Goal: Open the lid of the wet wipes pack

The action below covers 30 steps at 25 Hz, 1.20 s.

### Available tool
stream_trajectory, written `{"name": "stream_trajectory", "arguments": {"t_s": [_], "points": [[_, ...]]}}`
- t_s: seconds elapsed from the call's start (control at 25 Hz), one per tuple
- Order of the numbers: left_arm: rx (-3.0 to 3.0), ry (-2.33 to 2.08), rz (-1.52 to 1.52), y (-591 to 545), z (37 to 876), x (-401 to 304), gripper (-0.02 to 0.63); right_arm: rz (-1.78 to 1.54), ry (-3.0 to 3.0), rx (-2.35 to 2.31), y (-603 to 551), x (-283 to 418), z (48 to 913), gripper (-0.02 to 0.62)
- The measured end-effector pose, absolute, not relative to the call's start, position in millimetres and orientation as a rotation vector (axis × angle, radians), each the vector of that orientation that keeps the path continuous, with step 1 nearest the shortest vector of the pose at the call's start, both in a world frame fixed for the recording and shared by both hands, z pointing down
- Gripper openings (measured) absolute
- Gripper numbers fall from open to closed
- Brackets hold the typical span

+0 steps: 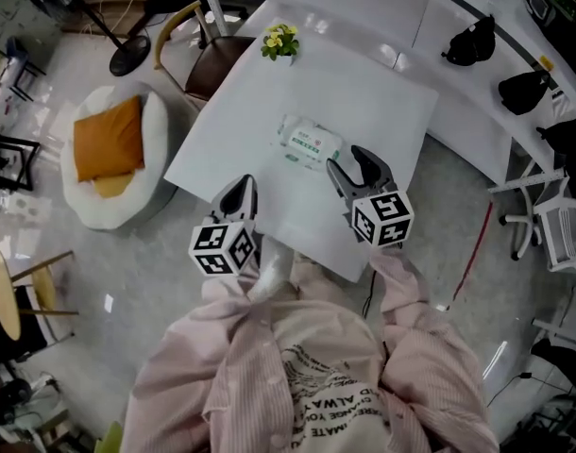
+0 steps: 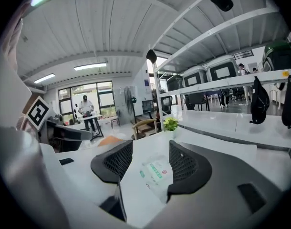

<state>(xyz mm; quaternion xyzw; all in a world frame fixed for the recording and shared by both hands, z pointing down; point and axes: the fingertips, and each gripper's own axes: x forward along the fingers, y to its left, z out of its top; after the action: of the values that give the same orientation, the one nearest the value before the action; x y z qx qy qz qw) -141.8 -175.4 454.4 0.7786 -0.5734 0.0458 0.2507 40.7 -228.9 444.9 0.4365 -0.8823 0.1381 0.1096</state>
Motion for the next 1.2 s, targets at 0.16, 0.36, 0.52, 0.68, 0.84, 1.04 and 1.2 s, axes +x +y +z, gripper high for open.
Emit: {"name": "stream_trajectory", "arguments": {"t_s": [0.16,0.36,0.52,0.68,0.84,1.04,1.2], "points": [[2.078,-1.547,0.133,-190.7,474.5,-141.4,-0.002,0.381,-2.569,1.206,-249.9,29.3,467.9,0.210],[2.028,-1.526,0.155,-208.3,504.1,-143.9,-0.002,0.338,-2.537,1.120,-272.8,12.1,497.6,0.210],[1.992,-1.503,0.171,-218.2,528.3,-146.4,-0.002,0.297,-2.512,1.047,-284.6,-1.3,520.6,0.210],[1.955,-1.471,0.176,-225.2,551.5,-145.7,-0.002,0.255,-2.459,0.968,-291.3,-12.4,548.0,0.210],[1.935,-1.437,0.176,-230.8,570.7,-144.0,-0.002,0.221,-2.408,0.902,-296.6,-24.2,571.5,0.210],[1.919,-1.412,0.180,-234.6,586.3,-140.8,-0.002,0.170,-2.360,0.828,-300.6,-31.6,591.8,0.210],[1.912,-1.398,0.185,-235.6,593.4,-138.9,-0.002,0.114,-2.326,0.770,-298.2,-36.0,603.1,0.209]]}}
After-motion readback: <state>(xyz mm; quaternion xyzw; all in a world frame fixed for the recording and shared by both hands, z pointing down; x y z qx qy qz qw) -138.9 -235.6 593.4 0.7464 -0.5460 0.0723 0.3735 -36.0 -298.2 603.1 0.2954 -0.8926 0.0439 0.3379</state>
